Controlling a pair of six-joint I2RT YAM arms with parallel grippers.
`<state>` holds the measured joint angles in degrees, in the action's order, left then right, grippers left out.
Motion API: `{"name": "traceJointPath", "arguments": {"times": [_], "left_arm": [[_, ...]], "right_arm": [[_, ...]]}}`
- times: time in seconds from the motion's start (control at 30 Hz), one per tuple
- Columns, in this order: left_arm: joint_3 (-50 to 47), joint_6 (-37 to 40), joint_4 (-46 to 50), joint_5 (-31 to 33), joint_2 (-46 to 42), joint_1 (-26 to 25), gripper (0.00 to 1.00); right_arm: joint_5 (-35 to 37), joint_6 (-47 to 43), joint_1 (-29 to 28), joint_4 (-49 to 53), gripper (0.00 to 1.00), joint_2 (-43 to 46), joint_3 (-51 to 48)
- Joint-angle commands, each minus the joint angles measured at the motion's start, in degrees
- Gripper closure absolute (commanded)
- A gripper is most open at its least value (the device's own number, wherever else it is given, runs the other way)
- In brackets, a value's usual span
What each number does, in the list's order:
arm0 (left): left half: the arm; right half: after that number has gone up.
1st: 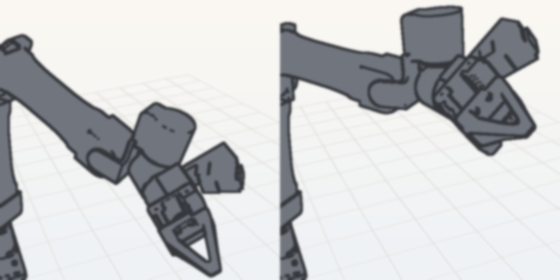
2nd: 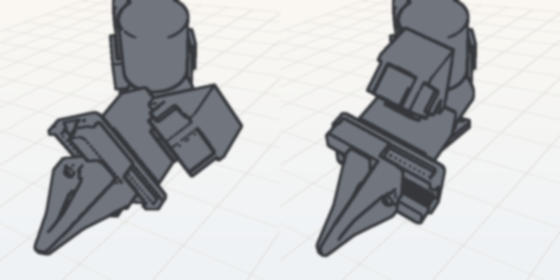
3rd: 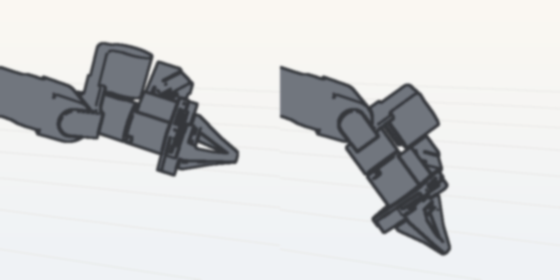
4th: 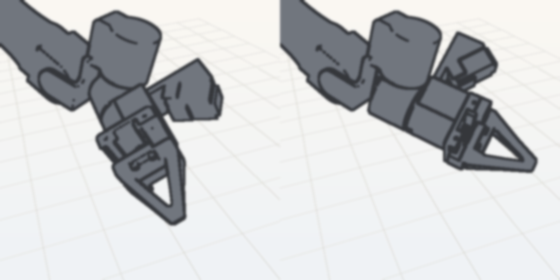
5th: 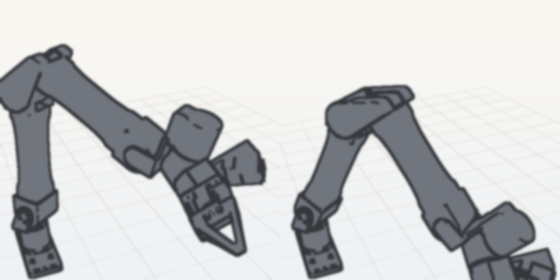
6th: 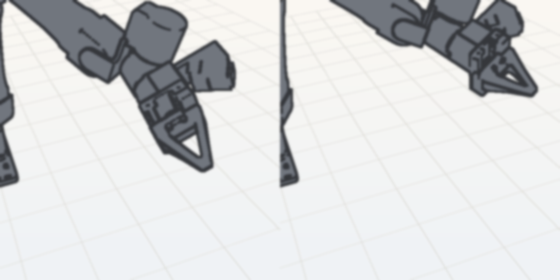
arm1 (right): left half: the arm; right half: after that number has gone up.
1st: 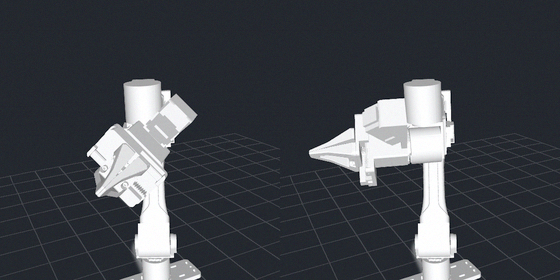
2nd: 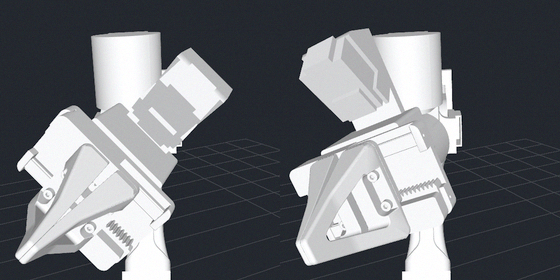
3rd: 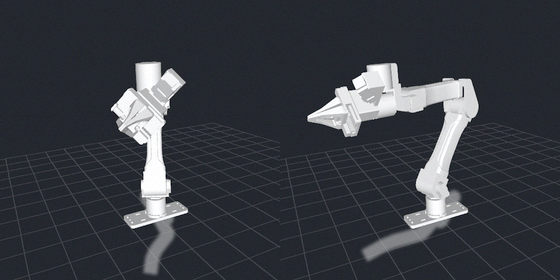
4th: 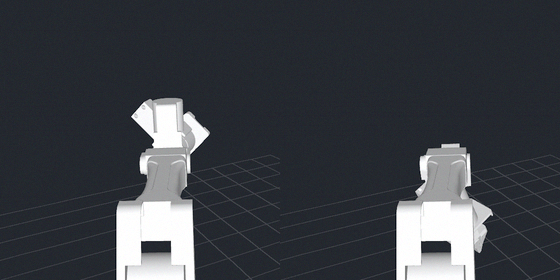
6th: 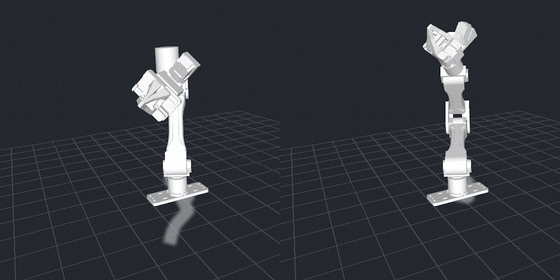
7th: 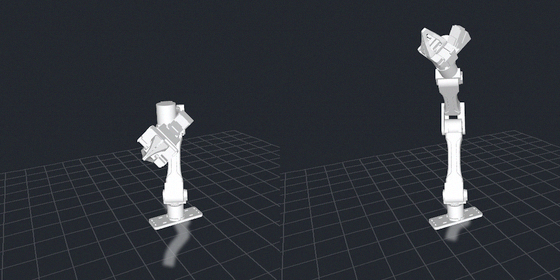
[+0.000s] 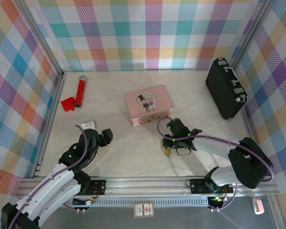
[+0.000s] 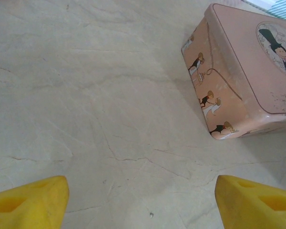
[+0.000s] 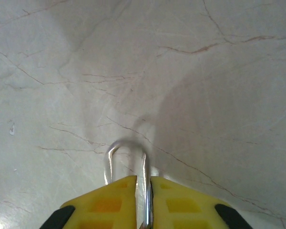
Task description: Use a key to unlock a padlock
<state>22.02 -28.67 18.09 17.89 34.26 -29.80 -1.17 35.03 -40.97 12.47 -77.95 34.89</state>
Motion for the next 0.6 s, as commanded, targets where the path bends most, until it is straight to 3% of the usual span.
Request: {"name": "traceJointPath", "arguments": {"times": [0.0, 0.4, 0.57], "left_arm": [[2.47, 1.34, 0.47, 1.62, 0.15, 0.45, 0.20], [3.32, 3.00, -0.46, 1.39, 1.25, 0.45, 0.19], [5.41, 6.51, -0.27, 5.29, 0.29, 0.45, 0.18]], "right_arm": [[-0.43, -0.84, -0.41, 0.29, 0.82, 0.51, 1.32], [2.61, -2.73, -0.42, 3.75, 0.76, 5.93, 1.77], [10.82, -8.38, -0.36, 10.59, 0.71, 8.92, 8.14]]}}
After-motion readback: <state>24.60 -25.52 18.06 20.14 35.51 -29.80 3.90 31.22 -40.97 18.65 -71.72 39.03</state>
